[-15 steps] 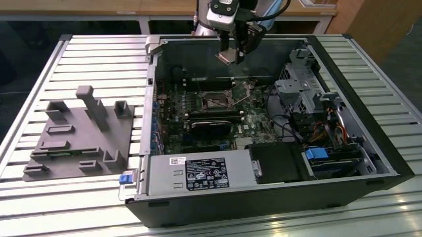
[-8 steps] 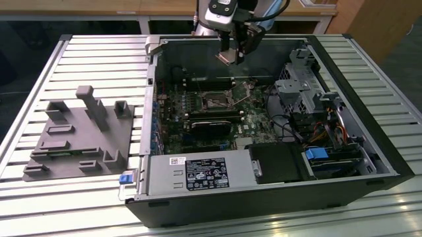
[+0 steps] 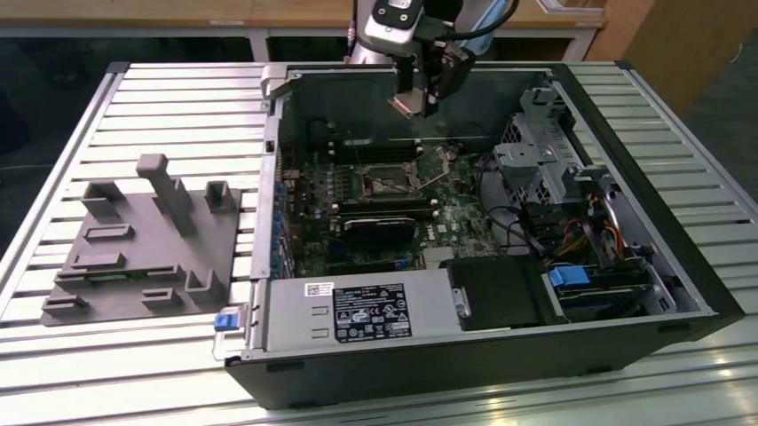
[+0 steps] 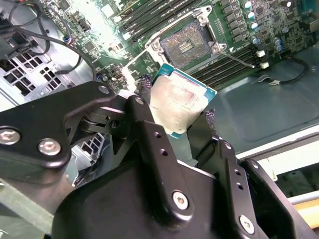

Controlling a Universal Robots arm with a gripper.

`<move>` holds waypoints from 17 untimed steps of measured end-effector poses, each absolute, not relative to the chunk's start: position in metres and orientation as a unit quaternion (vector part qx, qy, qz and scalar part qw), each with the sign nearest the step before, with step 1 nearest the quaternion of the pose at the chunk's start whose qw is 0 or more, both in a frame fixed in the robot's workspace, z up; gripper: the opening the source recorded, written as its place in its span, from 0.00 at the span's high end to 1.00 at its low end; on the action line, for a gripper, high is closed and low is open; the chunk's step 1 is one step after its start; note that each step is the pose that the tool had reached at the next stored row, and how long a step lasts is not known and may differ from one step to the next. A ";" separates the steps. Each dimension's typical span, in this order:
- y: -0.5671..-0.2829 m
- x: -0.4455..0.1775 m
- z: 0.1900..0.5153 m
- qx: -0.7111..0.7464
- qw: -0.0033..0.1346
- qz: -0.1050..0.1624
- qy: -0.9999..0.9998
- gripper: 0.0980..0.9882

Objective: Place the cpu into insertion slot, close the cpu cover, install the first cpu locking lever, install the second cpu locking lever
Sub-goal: 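Place the cpu into insertion slot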

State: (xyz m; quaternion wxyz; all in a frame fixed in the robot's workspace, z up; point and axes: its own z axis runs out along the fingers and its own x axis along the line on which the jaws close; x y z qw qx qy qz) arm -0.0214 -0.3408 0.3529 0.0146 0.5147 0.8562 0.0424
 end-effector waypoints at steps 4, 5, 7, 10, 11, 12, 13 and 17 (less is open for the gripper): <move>-0.341 -0.021 0.352 0.524 0.015 0.042 0.851 0.51; -0.341 -0.021 0.352 0.526 0.015 0.042 0.849 0.51; -0.341 -0.021 0.352 0.532 0.015 0.042 0.846 0.51; -0.341 -0.021 0.351 0.541 0.016 0.042 0.840 0.51; -0.341 -0.021 0.351 0.544 0.016 0.042 0.838 0.51; -0.341 -0.021 0.351 0.547 0.016 0.042 0.836 0.51; -0.341 -0.021 0.351 0.549 0.016 0.042 0.834 0.51; -0.341 -0.021 0.350 0.559 0.017 0.042 0.828 0.51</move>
